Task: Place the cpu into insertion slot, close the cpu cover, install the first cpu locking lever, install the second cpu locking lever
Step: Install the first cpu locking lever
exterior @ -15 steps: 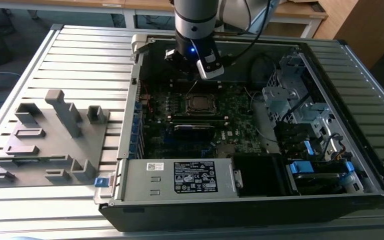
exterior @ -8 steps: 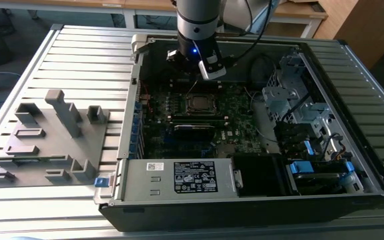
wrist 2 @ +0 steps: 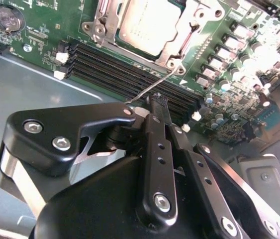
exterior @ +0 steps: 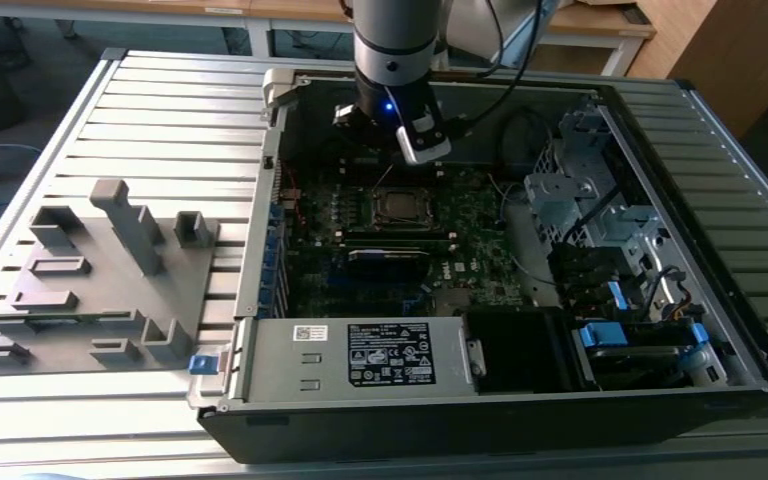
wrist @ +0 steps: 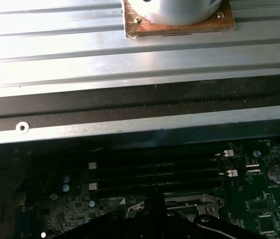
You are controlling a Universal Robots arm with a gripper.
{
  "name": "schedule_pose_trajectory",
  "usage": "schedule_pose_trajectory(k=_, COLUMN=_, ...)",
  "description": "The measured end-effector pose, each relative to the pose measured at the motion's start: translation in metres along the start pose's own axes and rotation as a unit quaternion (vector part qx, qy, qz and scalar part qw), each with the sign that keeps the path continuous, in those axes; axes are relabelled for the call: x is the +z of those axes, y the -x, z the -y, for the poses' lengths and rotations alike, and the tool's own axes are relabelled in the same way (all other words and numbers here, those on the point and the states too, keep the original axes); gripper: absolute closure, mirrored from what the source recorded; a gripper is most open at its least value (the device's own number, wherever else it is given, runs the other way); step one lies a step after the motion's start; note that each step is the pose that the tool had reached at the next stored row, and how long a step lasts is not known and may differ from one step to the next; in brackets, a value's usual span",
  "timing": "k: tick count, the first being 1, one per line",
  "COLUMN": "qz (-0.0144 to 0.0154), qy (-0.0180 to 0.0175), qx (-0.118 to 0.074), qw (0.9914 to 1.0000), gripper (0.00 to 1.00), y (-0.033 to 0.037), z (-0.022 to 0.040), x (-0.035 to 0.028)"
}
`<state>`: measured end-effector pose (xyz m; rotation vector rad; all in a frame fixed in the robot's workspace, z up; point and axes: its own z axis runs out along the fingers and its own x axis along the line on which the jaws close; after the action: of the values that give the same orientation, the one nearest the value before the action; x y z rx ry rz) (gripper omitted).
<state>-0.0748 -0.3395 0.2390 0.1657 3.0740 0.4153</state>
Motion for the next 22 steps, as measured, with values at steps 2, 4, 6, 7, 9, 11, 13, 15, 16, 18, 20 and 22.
schedule_pose_trajectory(k=2, qz=0.0000, qy=0.0001, qx=0.000, qw=1.00000, gripper=0.89, y=-0.0002, z=-0.0013, x=0.0008)
schedule_pose_trajectory(k=4, qz=0.0000, qy=0.0001, qx=0.000, qw=1.00000, gripper=0.89, y=-0.0003, z=-0.0030, x=0.0017)
schedule_pose_trajectory(k=6, qz=0.0000, qy=0.0001, qx=0.000, qw=1.00000, gripper=0.89, y=-0.0001, z=-0.0040, x=0.0024)
schedule_pose_trajectory(k=7, qz=0.0000, qy=0.0001, qx=0.000, qw=1.00000, gripper=0.89, y=0.0002, z=-0.0042, x=0.0029)
schedule_pose_trajectory(k=9, qz=0.0001, qy=-0.0004, qx=0.000, qw=1.00000, gripper=0.89, y=0.0015, z=-0.0045, x=0.0040)
schedule_pose_trajectory(k=11, qz=0.0002, qy=-0.0016, qx=0.000, qw=1.00000, gripper=0.89, y=0.0038, z=-0.0047, x=0.0054)
schedule_pose_trajectory(k=13, qz=0.0003, qy=-0.0030, qx=0.000, qw=1.00000, gripper=0.89, y=0.0071, z=-0.0049, x=0.0068)
schedule_pose_trajectory(k=15, qz=0.0004, qy=-0.0039, qx=0.000, qw=0.99999, gripper=0.89, y=0.0109, z=-0.0051, x=0.0081)
schedule_pose_trajectory(k=16, qz=0.0005, qy=-0.0044, qx=0.000, qw=0.99999, gripper=0.89, y=0.0126, z=-0.0052, x=0.0087)
schedule_pose_trajectory(k=18, qz=0.0006, qy=-0.0051, qx=0.000, qw=0.99999, gripper=0.89, y=0.0152, z=-0.0054, x=0.0097)
schedule_pose_trajectory(k=20, qz=0.0006, qy=-0.0057, qx=0.000, qw=0.99998, gripper=0.89, y=0.0163, z=-0.0055, x=0.0102)
schedule_pose_trajectory(k=22, qz=0.0006, qy=-0.0059, qx=0.000, qw=0.99998, gripper=0.89, y=0.0164, z=-0.0055, x=0.0102)
